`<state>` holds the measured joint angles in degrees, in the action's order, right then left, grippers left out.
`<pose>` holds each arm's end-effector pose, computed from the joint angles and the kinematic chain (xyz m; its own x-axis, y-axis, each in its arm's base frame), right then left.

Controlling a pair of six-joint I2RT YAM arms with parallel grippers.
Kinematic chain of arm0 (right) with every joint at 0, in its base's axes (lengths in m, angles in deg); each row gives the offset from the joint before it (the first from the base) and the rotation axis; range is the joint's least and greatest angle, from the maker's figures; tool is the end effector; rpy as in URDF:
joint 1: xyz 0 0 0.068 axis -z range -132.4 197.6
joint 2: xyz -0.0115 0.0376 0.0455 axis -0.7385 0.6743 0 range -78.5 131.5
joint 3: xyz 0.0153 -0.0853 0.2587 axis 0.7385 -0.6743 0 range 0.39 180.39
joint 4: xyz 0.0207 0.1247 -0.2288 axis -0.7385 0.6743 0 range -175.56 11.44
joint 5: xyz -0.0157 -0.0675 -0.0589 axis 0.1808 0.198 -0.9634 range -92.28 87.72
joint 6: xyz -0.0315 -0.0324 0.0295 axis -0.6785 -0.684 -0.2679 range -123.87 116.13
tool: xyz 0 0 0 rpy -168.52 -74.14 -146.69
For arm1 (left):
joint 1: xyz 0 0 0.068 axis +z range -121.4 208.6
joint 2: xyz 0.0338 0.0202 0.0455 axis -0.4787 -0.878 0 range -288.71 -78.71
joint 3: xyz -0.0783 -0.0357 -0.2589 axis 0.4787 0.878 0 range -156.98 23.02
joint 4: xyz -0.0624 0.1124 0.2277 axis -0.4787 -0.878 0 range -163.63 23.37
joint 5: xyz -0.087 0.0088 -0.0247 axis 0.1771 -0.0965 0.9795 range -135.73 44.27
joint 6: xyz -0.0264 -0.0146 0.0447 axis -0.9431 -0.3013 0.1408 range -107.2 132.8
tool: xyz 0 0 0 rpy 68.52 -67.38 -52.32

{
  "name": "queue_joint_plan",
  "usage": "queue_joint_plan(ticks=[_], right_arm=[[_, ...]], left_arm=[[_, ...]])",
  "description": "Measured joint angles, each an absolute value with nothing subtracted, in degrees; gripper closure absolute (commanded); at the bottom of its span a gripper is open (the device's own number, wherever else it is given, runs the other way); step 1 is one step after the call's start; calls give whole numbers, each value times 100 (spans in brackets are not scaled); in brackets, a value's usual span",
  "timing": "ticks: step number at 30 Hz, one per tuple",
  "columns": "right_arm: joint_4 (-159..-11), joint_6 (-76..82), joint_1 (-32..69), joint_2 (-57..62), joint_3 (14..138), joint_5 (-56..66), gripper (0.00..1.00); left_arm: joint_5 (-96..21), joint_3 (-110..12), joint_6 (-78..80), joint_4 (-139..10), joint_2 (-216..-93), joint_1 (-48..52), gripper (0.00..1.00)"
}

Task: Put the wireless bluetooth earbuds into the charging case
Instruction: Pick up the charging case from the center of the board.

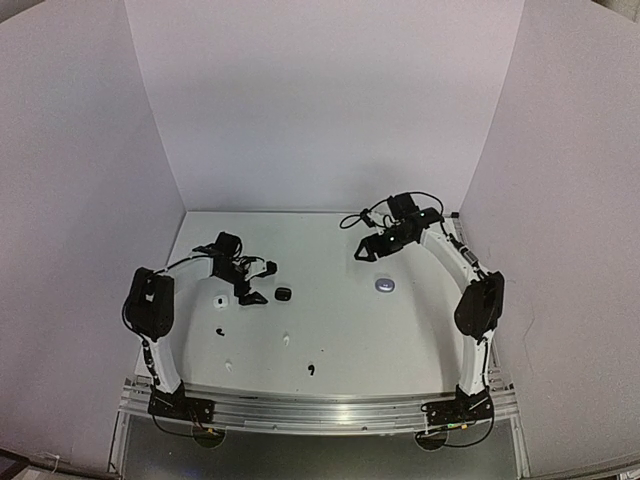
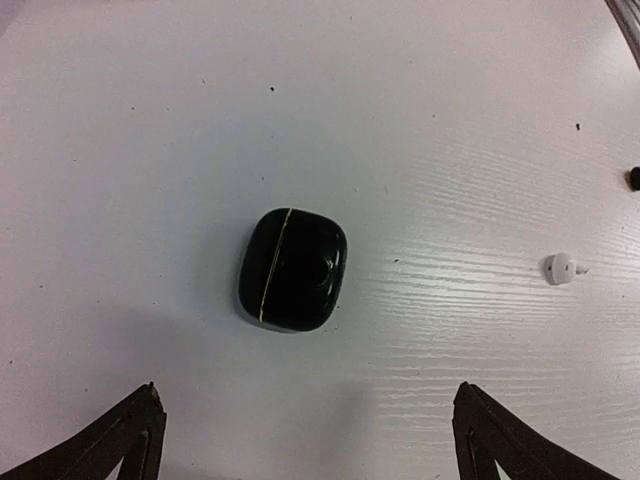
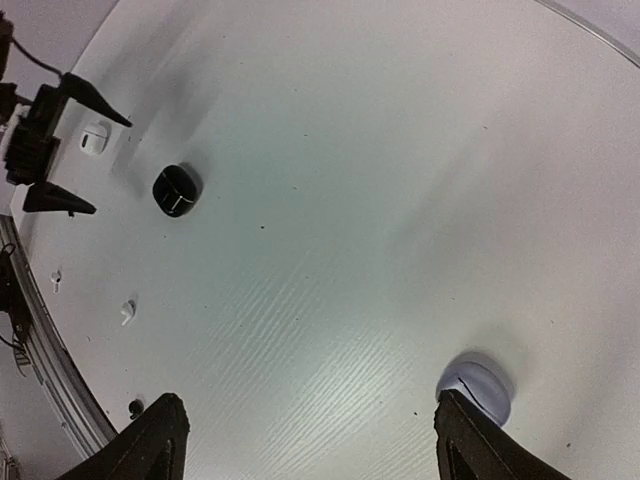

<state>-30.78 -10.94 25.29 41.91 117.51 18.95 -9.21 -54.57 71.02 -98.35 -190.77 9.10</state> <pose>0.4191 0.1858 0.2960 -0.7138 -0.4170 -0.5627 -0.6237 0.7440 0.2399 0.3667 -0.1523 0.1751 -0.0337 0.7367 -0.6754 0.9937 0.0973 0.0565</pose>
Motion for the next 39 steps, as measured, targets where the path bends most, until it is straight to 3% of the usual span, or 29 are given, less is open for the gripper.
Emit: queue_joint_plan(ticks=[5, 11, 21, 24, 27, 30, 37, 39], right_arm=[[-3415, -932, 2231, 4105, 11291, 1912, 20], [-3647, -784, 2190, 4013, 10818, 1908, 20], [-3924, -626, 2117, 3596, 10441, 1915, 20], [-3953, -603, 2113, 3529, 10383, 1916, 20], [-3977, -588, 2114, 3523, 10368, 1919, 20], [-3996, -577, 2114, 3521, 10347, 1941, 20], [-4041, -564, 2114, 3517, 10302, 2039, 20], [-4062, -550, 2114, 3517, 10262, 2049, 20]], left_arm=[[-998, -6644, 7918, -10644, -20067, 766, 1], [-1107, -6741, 8214, -10866, -20341, 535, 2], [-1194, -6815, 8192, -10651, -20635, 341, 31], [-1190, -6815, 8189, -10575, -20649, 341, 32], [-1175, -6815, 8238, -10551, -20654, 335, 23], [-1133, -6815, 8397, -10550, -20660, 317, 23], [-957, -7251, 8818, -10725, -20939, 286, 31], [-906, -7343, 8953, -10781, -20996, 282, 38]])
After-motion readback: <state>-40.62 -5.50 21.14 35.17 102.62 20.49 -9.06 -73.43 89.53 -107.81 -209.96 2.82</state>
